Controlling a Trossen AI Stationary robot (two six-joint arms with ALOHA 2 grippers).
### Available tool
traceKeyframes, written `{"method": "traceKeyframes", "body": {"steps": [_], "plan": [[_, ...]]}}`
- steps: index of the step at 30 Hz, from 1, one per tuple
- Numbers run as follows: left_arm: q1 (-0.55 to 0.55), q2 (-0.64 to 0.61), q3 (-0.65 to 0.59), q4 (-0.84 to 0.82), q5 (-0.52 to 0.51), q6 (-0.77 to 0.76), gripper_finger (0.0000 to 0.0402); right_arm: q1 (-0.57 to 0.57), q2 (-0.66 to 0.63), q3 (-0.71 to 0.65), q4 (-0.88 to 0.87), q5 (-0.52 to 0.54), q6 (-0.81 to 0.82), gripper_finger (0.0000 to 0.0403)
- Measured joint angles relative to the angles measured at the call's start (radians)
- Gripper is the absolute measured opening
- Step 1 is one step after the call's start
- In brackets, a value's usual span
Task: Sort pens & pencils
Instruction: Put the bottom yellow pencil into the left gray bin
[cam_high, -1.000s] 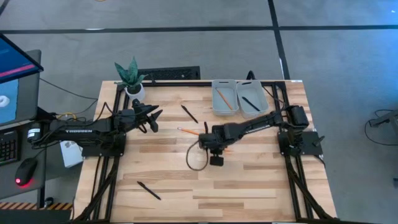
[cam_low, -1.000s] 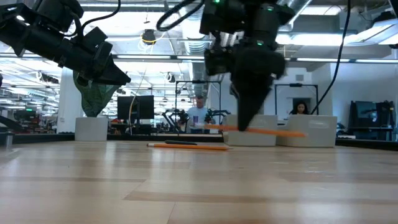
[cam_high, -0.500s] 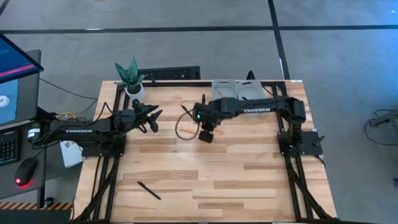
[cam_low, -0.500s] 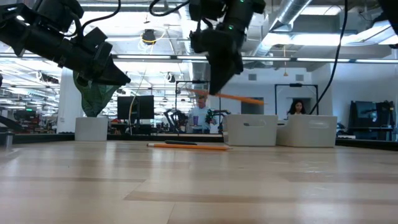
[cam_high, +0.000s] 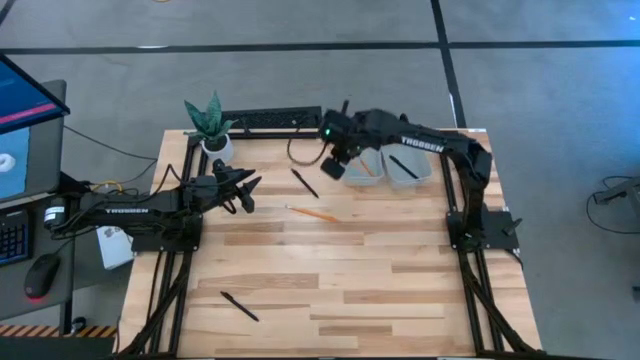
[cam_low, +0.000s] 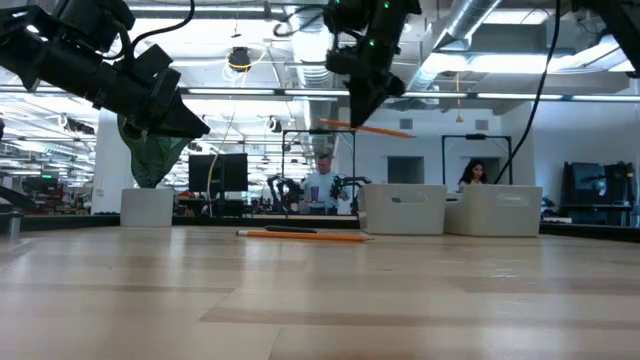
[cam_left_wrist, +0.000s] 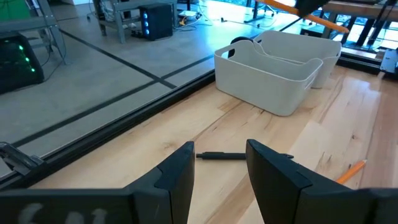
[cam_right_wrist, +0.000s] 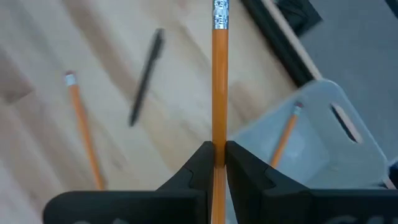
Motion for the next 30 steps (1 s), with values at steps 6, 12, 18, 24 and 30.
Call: {"method": "traceKeyframes", "body": {"steps": [6,12,18,24,30], "plan": [[0.0,0.0,0.0,0.0,-0.007,0.0,0.0135,-0.102,0.0,0.004,-0.028,0.0,0.01,0.006],[0.0,0.0,0.0,0.0,-0.007,-0.009,0.0135,-0.188,0.0,0.001,-0.033,0.0,0.049,0.006],[0.0,0.0,0.0,0.0,-0.008,-0.019,0.0135,-0.248,0.0,0.001,-0.028,-0.001,0.071,0.006],[0.0,0.0,0.0,0.0,-0.008,-0.027,0.0135,-0.261,0.0,0.001,-0.001,-0.002,0.072,0.006],[0.0,0.0,0.0,0.0,-0.008,-0.039,0.0135,-0.245,0.014,0.0,0.01,-0.004,0.066,0.006]]}}
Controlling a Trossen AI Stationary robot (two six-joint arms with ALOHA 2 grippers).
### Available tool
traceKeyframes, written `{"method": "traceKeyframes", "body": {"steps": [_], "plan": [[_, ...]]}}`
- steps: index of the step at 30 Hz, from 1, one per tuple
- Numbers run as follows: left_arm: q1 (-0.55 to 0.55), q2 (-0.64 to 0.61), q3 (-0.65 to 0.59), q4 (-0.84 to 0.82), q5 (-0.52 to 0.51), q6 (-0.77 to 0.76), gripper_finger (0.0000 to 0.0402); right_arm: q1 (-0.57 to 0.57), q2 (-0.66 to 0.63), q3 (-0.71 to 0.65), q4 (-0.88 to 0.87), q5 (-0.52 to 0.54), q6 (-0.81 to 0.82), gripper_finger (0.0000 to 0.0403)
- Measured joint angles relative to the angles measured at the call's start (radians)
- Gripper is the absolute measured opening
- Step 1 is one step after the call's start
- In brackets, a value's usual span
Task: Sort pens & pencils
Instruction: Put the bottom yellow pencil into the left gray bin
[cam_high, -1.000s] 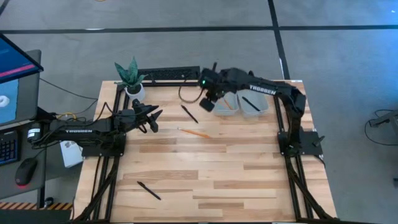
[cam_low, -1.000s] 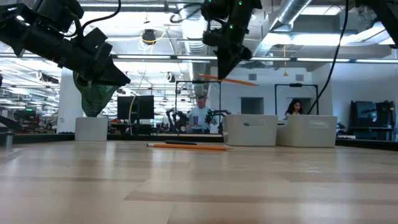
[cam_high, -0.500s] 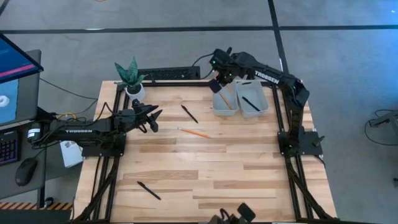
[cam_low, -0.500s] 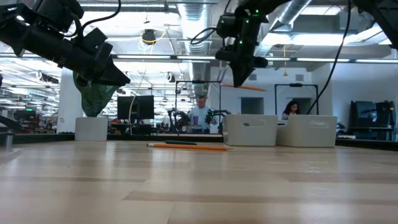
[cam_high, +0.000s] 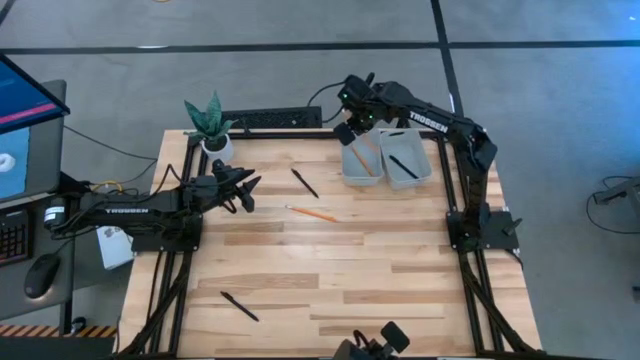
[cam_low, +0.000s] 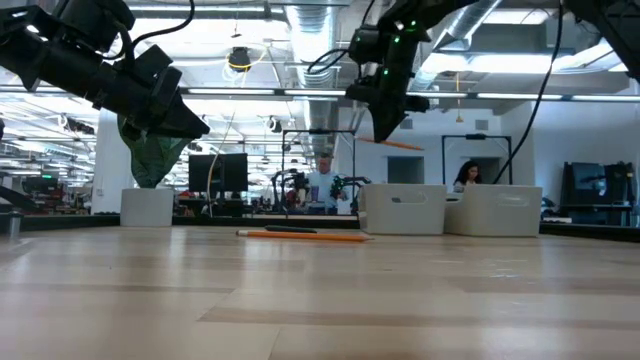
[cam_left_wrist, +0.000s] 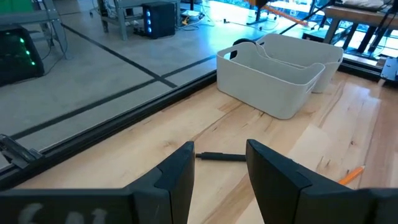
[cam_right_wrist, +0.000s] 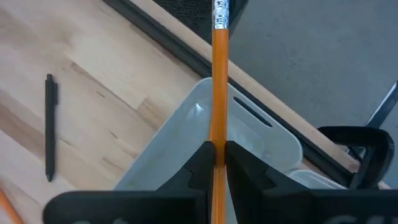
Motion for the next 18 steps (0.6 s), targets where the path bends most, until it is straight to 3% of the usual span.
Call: {"method": "traceKeyframes", "body": {"steps": [6,18], "plan": [[0.0,0.0,0.0,0.0,0.0,-0.003,0.0135,0.004,0.038,-0.018,-0.013,-0.002,-0.006,0.006],[0.0,0.0,0.0,-0.019,0.0,-0.006,0.0135,-0.01,0.055,-0.211,0.042,-0.001,-0.004,0.006]]}}
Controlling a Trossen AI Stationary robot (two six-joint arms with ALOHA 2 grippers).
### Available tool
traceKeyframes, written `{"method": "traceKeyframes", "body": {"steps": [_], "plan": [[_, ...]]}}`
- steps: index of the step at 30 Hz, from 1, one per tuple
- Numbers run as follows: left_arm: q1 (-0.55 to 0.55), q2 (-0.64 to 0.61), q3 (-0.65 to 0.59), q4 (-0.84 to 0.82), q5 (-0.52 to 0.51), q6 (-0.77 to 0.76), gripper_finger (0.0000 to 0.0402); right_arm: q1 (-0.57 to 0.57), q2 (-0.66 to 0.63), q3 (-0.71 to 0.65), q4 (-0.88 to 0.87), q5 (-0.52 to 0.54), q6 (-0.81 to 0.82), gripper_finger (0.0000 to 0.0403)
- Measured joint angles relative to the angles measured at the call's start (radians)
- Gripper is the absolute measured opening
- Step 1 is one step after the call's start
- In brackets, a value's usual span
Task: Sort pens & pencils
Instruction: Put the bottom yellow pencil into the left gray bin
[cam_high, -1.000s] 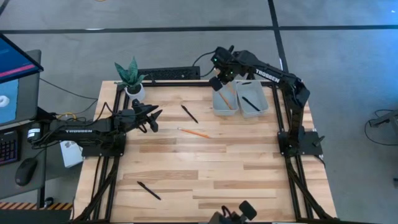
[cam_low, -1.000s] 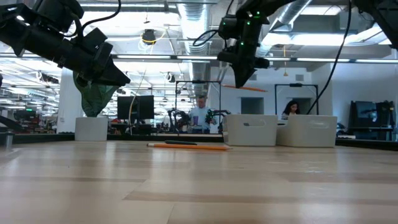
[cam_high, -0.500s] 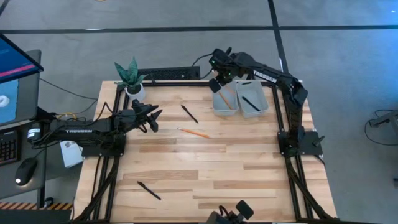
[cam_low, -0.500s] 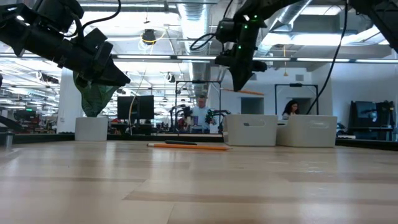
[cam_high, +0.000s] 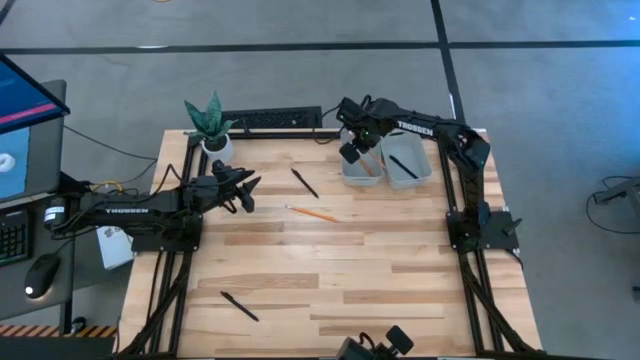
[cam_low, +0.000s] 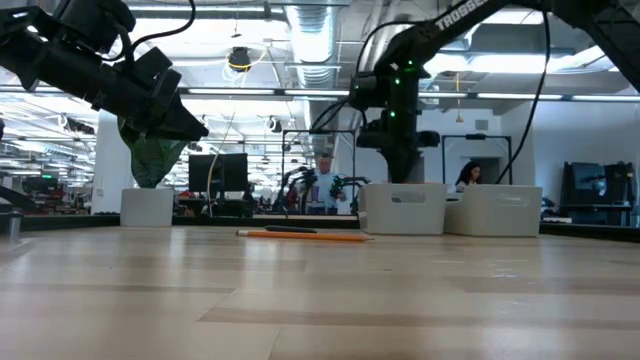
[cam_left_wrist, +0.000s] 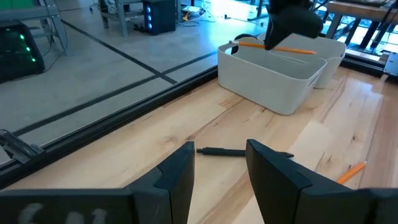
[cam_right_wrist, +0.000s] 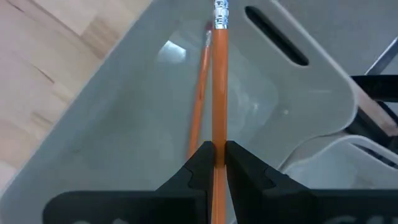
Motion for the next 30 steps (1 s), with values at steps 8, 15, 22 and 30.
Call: {"method": "traceKeyframes", "body": {"steps": [8,15,22,30], "plan": [[0.0,0.0,0.0,-0.001,-0.002,-0.005,0.0135,0.008,-0.001,-0.041,0.075,-0.003,0.0,0.006],[0.0,0.0,0.0,-0.001,-0.016,-0.008,0.0135,0.008,-0.001,-0.041,0.109,-0.026,0.002,0.006],[0.0,0.0,0.0,-0.001,-0.016,-0.008,0.0135,0.008,-0.001,-0.041,0.171,-0.031,0.026,0.006],[0.0,0.0,0.0,-0.004,-0.021,-0.008,0.0135,0.017,-0.001,-0.041,0.156,-0.031,0.027,0.006]]}}
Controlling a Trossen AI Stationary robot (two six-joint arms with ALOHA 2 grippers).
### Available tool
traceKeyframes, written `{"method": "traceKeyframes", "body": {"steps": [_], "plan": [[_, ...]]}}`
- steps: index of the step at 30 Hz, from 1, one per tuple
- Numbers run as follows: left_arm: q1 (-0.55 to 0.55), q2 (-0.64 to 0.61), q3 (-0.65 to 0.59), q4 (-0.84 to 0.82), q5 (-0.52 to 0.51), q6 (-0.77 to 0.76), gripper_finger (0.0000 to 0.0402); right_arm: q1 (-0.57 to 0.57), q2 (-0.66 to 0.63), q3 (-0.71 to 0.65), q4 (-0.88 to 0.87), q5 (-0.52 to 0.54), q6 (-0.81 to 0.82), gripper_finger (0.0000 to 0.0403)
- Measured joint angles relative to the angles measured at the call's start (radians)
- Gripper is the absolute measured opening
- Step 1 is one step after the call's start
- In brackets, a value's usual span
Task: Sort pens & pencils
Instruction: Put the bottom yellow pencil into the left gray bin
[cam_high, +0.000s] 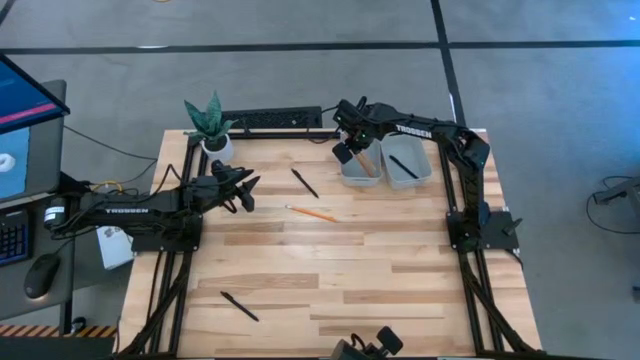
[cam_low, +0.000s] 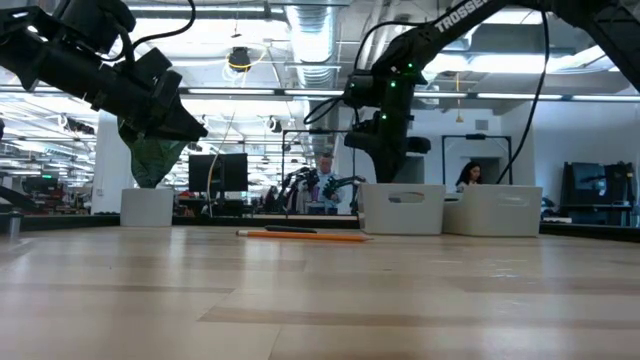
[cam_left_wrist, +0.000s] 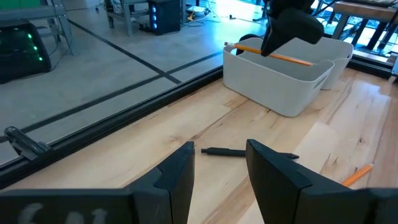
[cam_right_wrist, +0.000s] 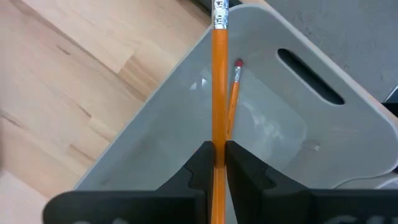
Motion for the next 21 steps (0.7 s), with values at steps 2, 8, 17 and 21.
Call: {"method": "traceKeyframes", "body": {"steps": [2,8,17,21], "plan": [[0.0,0.0,0.0,0.0,0.0,0.003,0.0135,0.001,0.0,0.0,-0.001,0.0,0.0,0.006],[0.0,0.0,0.0,0.0,-0.003,0.006,0.0135,0.001,0.015,0.0,-0.021,0.001,0.002,0.006],[0.0,0.0,0.0,-0.001,-0.003,0.007,0.0135,0.0,0.013,-0.049,0.016,0.0,0.024,0.006],[0.0,0.0,0.0,-0.001,-0.003,0.004,0.0135,0.003,0.014,-0.08,0.021,0.001,0.026,0.006]]}}
